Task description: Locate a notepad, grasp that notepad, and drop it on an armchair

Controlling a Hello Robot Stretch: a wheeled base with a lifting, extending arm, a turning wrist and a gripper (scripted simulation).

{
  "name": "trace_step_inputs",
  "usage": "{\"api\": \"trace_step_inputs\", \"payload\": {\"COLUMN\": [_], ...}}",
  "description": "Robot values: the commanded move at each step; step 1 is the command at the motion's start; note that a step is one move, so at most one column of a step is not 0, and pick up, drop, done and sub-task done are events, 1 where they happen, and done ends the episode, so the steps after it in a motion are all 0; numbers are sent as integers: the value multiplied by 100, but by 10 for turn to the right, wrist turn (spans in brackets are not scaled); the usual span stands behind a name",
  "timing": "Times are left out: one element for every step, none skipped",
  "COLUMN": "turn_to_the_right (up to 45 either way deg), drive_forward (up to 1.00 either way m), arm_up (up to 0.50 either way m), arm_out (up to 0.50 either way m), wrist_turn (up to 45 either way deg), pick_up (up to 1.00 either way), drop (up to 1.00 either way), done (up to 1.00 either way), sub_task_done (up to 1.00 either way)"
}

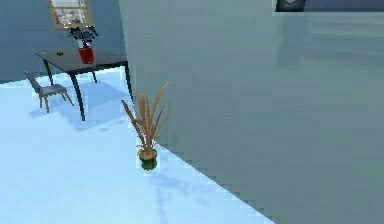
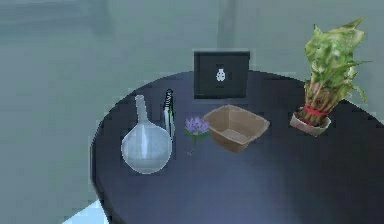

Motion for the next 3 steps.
{"api": "trace_step_inputs", "payload": {"turn_to_the_right": [0, 0, 0], "drive_forward": [0, 0, 0], "arm_up": [50, 38, 0], "arm_out": [0, 0, 36], "wrist_turn": [0, 0, 0], "pick_up": [0, 0, 0], "drop": [0, 0, 0], "done": [0, 0, 0], "sub_task_done": [0, 0, 0]}}
